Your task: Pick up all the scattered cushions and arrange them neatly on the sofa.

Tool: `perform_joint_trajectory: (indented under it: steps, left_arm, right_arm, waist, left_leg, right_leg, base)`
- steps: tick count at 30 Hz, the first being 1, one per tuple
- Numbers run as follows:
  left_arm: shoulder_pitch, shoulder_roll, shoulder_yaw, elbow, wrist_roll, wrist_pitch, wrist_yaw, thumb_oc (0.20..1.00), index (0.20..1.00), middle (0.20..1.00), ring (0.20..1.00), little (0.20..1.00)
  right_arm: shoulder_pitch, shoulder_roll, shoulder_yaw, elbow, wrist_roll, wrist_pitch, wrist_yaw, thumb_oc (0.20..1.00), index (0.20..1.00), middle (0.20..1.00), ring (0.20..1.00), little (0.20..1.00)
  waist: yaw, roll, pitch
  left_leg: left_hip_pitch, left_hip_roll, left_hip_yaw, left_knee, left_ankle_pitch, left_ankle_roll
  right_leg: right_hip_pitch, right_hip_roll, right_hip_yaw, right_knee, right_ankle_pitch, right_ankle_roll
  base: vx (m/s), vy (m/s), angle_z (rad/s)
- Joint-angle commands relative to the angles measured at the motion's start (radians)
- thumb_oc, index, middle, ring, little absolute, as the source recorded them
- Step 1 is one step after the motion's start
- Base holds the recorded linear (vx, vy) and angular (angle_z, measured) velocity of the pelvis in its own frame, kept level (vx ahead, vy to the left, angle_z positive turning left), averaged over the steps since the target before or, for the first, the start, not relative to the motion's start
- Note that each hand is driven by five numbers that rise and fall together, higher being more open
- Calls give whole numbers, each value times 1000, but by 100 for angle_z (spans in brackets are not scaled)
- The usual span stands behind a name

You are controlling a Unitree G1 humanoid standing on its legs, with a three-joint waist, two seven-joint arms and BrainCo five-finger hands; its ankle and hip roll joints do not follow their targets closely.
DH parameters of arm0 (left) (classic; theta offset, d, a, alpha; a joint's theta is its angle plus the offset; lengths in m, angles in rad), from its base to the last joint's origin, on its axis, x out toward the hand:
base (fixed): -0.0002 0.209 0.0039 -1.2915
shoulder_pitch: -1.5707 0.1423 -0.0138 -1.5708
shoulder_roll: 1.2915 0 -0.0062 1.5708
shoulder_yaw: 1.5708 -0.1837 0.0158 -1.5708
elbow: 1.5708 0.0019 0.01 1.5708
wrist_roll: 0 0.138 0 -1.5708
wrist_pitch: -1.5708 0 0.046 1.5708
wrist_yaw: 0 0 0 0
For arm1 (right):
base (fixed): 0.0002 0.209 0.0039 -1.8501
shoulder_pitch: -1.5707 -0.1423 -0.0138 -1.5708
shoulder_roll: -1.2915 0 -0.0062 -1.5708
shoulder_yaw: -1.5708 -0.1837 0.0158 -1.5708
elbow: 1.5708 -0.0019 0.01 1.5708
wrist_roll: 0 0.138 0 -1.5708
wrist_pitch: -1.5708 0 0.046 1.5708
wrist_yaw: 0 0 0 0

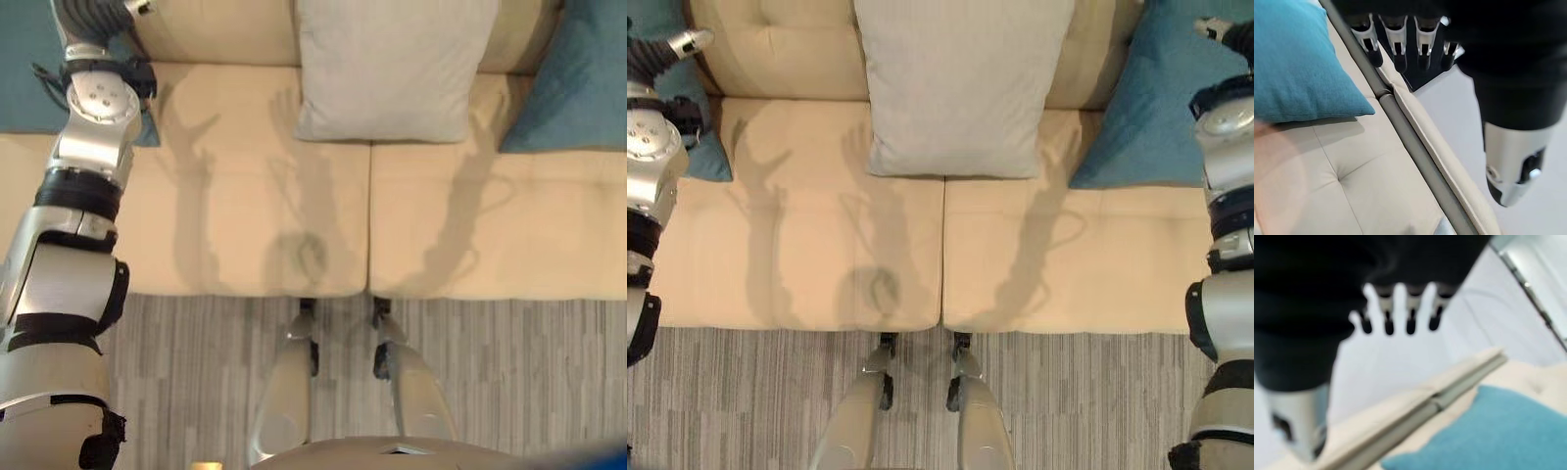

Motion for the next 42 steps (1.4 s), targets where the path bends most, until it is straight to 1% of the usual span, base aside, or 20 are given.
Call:
perform_joint_trajectory:
  steps: [1, 3, 4, 5, 6, 8, 11, 12, 14, 17, 18, 21, 23, 24, 25, 29, 34, 38, 41, 42]
  left_arm:
    - [28, -17, 40, -6, -16, -63, -34, 1000, 1000, 1000, 1000, 1000]
    - [152, -18, 90, -79, -24, -65, -66, 1000, 1000, 1000, 1000, 1000]
    - [282, -2, 125, -146, -10, -60, -112, 1000, 1000, 1000, 1000, 1000]
    - [285, -2, 126, -150, -9, -59, -112, 1000, 1000, 1000, 1000, 1000]
    - [423, -10, 182, -202, -5, -51, -155, 1000, 1000, 1000, 1000, 1000]
    - [495, -16, 211, -216, 7, -44, -172, 1000, 1000, 1000, 1000, 1000]
    - [748, -126, 291, -193, 56, -2, -243, 1000, 1000, 1000, 1000, 1000]
    - [752, -127, 292, -195, 57, -2, -243, 1000, 1000, 1000, 1000, 1000]
    - [849, -187, 310, -197, 80, 19, -271, 1000, 1000, 1000, 1000, 1000]
    - [958, -273, 331, -107, 111, 51, -310, 1000, 1000, 1000, 1000, 1000]
    - [1020, -305, 321, -56, 152, 67, -336, 1000, 1000, 1000, 1000, 1000]
    - [1039, -355, 300, 67, 165, 93, -363, 1000, 1000, 1000, 1000, 1000]
    - [1042, -389, 274, 199, 214, 107, -383, 1000, 1000, 1000, 1000, 1000]
    - [1041, -430, 246, 324, 263, 125, -405, 1000, 1000, 1000, 1000, 1000]
    - [1040, -431, 246, 325, 263, 124, -405, 1000, 1000, 1000, 1000, 1000]
    - [1058, -501, 224, 522, 346, 158, -409, 1000, 1000, 1000, 1000, 1000]
    - [1068, -527, 228, 579, 377, 176, -417, 1000, 1000, 1000, 1000, 1000]
    - [1059, -536, 194, 576, 422, 177, -424, 1000, 1000, 1000, 1000, 1000]
    - [1038, -540, 179, 562, 418, 178, -414, 1000, 1000, 1000, 1000, 1000]
    - [1012, -536, 158, 541, 410, 176, -404, 1000, 1000, 1000, 1000, 1000]
  right_arm:
    - [101, 7, 0, -25, 39, -55, 52, 1000, 1000, 1000, 1000, 1000]
    - [233, -5, -26, -97, 47, -74, 121, 1000, 1000, 1000, 1000, 1000]
    - [377, -11, -61, -154, 86, -88, 204, 1000, 1000, 1000, 1000, 1000]
    - [382, -10, -65, -157, 85, -87, 204, 1000, 1000, 1000, 1000, 1000]
    - [521, 2, -106, -215, 86, -99, 265, 1000, 1000, 1000, 1000, 1000]
    - [594, 13, -130, -232, 68, -99, 293, 1000, 1000, 1000, 1000, 1000]
    - [816, 128, -217, -267, -14, -91, 355, 1000, 1000, 1000, 1000, 1000]
    - [820, 128, -218, -269, -15, -91, 354, 1000, 1000, 1000, 1000, 1000]
    - [911, 194, -256, -267, -55, -78, 374, 1000, 1000, 1000, 1000, 1000]
    - [976, 272, -266, -189, -132, -71, 382, 1000, 1000, 1000, 1000, 1000]
    - [1015, 321, -269, -125, -160, -60, 399, 1000, 1000, 1000, 1000, 1000]
    - [1031, 368, -253, -40, -173, -50, 410, 1000, 1000, 1000, 1000, 1000]
    - [1035, 411, -234, 56, -182, -43, 420, 1000, 1000, 1000, 1000, 1000]
    - [1044, 458, -208, 164, -204, -29, 430, 1000, 1000, 1000, 1000, 1000]
    - [1043, 459, -208, 165, -204, -30, 429, 1000, 1000, 1000, 1000, 1000]
    - [1090, 546, -184, 344, -252, -1, 446, 1000, 1000, 1000, 1000, 1000]
    - [1128, 590, -177, 389, -271, 15, 454, 1000, 1000, 1000, 1000, 1000]
    - [1140, 615, -161, 401, -290, 24, 457, 1000, 1000, 1000, 1000, 1000]
    - [1129, 631, -148, 400, -302, 33, 450, 1000, 1000, 1000, 1000, 1000]
    - [1102, 637, -127, 396, -310, 43, 440, 1000, 1000, 1000, 1000, 1000]
  waist:
    - [5, -53, -68]
    - [3, -62, -79]
    - [2, -65, -85]
    - [1, -67, -87]
    - [-1, -65, -94]
    - [-3, -63, -101]
    - [-16, -49, -136]
    - [-16, -49, -136]
    - [-20, -40, -153]
    - [-22, -29, -172]
    - [-24, -24, -182]
    - [-27, -20, -190]
    - [-28, -17, -198]
    - [-31, -15, -207]
    - [-30, -15, -206]
    - [-31, -15, -227]
    - [-33, -18, -237]
    - [-40, -24, -232]
    - [-40, -28, -213]
    - [-35, -17, -171]
  left_leg:
    - [24, -30, 56, 114, -179, -15]
    - [51, -31, 58, 100, -170, -15]
    - [96, -22, 59, 86, -174, -18]
    - [95, -25, 59, 83, -168, -18]
    - [139, -18, 63, 65, -169, -20]
    - [160, -17, 65, 54, -167, -21]
    - [240, -14, 71, 2, -151, -18]
    - [243, -14, 71, -1, -151, -18]
    - [276, -13, 70, -20, -147, -16]
    - [329, -12, 75, -48, -143, -11]
    - [356, -12, 76, -61, -141, -8]
    - [383, -11, 80, -73, -141, -7]
    - [407, -11, 83, -80, -143, -5]
    - [426, -11, 85, -82, -149, -3]
    - [427, -11, 86, -82, -149, -3]
    - [461, -16, 88, -82, -166, 4]
    - [484, -22, 93, -79, -176, 11]
    - [500, -30, 102, -80, -183, 21]
    - [495, -38, 114, -83, -179, 32]
    - [477, -29, 120, -83, -155, 42]
  right_leg:
    - [24, -69, 25, -1, -23, 93]
    - [50, -68, 23, -6, -25, 92]
    - [93, -64, 20, -13, -32, 91]
    - [92, -67, 20, -15, -28, 91]
    - [133, -62, 19, -25, -35, 92]
    - [154, -61, 16, -32, -37, 92]
    - [213, -56, 11, -48, -42, 94]
    - [216, -56, 11, -49, -42, 94]
    - [243, -54, 7, -54, -48, 93]
    - [283, -47, 8, -57, -59, 92]
    - [307, -43, 6, -58, -66, 90]
    - [331, -40, 6, -60, -72, 89]
    - [351, -38, 8, -61, -79, 89]
    - [367, -37, 9, -61, -85, 88]
    - [368, -37, 10, -61, -85, 88]
    - [396, -37, 15, -59, -93, 90]
    - [414, -42, 22, -47, -97, 92]
    - [410, -49, 31, -30, -91, 96]
    - [377, -56, 44, -9, -66, 107]
    - [313, -54, 40, 90, -69, 116]
  base:
    - [0, 0, 0]
    - [67, -45, -3]
    - [89, -45, -3]
    - [123, -46, -1]
    - [46, -14, -2]
    - [86, -12, -9]
    - [124, 7, -4]
    - [63, 3, 0]
    - [60, 4, 0]
    - [64, 10, 3]
    - [41, 4, 0]
    - [0, 0, 0]
    - [-3, 16, -1]
    - [0, 0, 0]
    - [0, 0, 0]
    - [-24, 38, -4]
    - [-43, 67, -10]
    - [-97, 112, -5]
    - [-227, 97, -25]
    - [-364, 98, -43]
